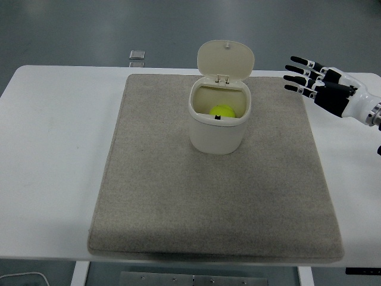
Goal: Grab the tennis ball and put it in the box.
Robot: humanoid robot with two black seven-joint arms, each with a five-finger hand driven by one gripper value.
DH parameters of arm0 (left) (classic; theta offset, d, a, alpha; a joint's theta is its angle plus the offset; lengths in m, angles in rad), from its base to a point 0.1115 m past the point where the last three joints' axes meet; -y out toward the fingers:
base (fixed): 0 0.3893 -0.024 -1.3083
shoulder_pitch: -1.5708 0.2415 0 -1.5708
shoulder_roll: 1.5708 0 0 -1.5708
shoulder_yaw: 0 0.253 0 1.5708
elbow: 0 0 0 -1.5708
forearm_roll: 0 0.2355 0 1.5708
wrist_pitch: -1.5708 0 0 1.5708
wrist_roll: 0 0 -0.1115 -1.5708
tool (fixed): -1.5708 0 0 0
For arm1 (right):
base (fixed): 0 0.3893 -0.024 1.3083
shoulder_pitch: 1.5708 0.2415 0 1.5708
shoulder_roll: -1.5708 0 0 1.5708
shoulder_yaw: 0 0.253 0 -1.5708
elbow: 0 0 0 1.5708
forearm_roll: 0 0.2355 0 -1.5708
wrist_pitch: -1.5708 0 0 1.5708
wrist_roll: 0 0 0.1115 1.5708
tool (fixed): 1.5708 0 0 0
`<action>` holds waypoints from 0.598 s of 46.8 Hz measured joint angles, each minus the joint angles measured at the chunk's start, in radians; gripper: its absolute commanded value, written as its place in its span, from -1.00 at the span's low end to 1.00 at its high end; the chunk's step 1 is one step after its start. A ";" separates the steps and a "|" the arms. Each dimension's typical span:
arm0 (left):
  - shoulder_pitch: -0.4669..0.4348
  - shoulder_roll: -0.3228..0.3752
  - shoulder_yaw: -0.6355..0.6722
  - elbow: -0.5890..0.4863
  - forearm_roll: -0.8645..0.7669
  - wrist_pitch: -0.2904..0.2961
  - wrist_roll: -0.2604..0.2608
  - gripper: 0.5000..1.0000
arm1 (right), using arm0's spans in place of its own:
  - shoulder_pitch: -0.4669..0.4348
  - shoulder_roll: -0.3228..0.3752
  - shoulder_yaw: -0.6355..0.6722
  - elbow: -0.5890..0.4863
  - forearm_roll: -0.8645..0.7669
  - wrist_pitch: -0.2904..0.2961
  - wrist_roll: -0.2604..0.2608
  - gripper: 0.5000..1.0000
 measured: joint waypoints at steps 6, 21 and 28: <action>-0.001 0.000 0.000 0.000 0.000 0.000 0.000 0.97 | 0.000 0.002 0.016 -0.035 0.093 0.013 -0.021 0.64; 0.000 0.000 0.000 0.000 0.000 0.000 0.000 0.97 | 0.002 0.038 0.030 -0.136 0.163 0.112 -0.080 0.64; 0.000 0.000 0.000 0.000 0.000 0.000 0.000 0.97 | -0.001 0.055 0.043 -0.146 0.167 0.122 -0.081 0.64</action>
